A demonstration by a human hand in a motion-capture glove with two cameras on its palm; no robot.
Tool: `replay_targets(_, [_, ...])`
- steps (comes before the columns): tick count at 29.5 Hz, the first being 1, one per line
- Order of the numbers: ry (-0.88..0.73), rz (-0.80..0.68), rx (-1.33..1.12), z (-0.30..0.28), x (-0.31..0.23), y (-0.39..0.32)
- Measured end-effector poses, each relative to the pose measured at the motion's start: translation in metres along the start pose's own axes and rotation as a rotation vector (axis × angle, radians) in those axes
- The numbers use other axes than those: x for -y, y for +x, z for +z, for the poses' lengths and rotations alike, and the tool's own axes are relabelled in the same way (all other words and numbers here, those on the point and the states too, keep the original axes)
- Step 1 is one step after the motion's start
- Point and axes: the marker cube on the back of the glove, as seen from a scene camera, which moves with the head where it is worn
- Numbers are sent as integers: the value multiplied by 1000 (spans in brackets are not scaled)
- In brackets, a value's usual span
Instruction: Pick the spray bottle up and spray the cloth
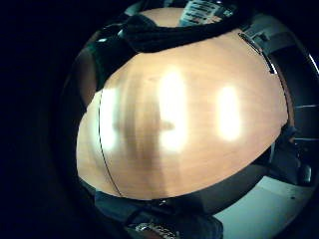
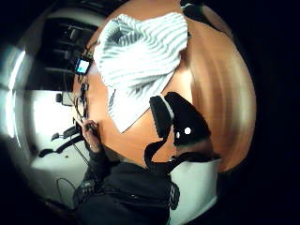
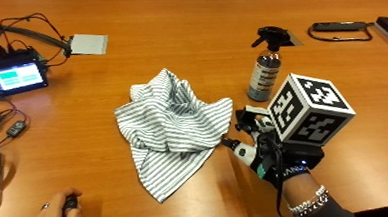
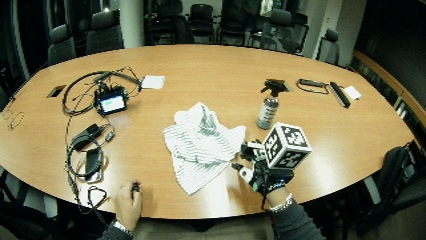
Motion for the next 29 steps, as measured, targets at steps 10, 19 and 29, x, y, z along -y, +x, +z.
replay_targets(10, [172,143,127,-36,88,24])
replay_targets(19, [331,302,345,-41,160,61])
replay_targets(29, [471,306,653,-21,193,84])
